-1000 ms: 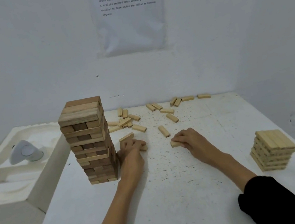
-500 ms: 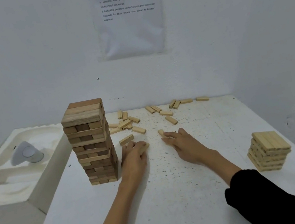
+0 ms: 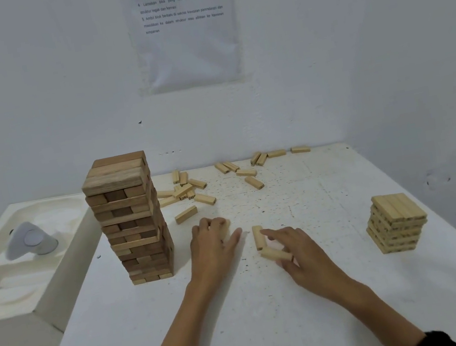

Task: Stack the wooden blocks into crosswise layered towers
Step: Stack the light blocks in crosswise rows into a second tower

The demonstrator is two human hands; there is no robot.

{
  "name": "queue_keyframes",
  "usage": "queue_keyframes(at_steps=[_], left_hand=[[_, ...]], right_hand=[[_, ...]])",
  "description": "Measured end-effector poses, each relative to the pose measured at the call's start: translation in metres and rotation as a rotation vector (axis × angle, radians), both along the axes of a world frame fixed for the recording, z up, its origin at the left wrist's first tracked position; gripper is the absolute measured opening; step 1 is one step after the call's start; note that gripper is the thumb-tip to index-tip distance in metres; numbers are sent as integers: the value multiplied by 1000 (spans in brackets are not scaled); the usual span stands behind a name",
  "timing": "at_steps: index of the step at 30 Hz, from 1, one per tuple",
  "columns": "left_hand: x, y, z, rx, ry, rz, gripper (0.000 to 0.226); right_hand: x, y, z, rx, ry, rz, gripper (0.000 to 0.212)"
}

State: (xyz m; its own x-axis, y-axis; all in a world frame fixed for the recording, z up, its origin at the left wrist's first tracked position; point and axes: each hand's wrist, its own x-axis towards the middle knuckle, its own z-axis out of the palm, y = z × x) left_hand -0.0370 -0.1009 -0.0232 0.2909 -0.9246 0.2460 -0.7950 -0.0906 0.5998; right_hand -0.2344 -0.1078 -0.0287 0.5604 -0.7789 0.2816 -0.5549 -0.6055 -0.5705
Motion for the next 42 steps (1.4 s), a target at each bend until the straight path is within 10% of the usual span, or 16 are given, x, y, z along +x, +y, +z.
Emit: queue_keyframes(at_steps=[10,14,22,31,36,42], left_hand=[[-38,1,-2,46,-127,-83,64],[-39,3,3,19,124,-234,38],[1,14,9,114,377,-519,65],[-8,9,-5,61,160,-458,75],[-9,7,-5,61,159,-435,78],[-11,11,0,76,168,-414,80]], right_hand=[[-42,-13,-4,39,-114,-227,53],[-40,-21,-3,51,-166,-310,48],[-10,-37,10,206,-383,-210,41],[-6,-31,15,275,-372,-24,26],[-15,-27,13,350,-84,49,78],[-14,-27,12,303,-83,40,75]])
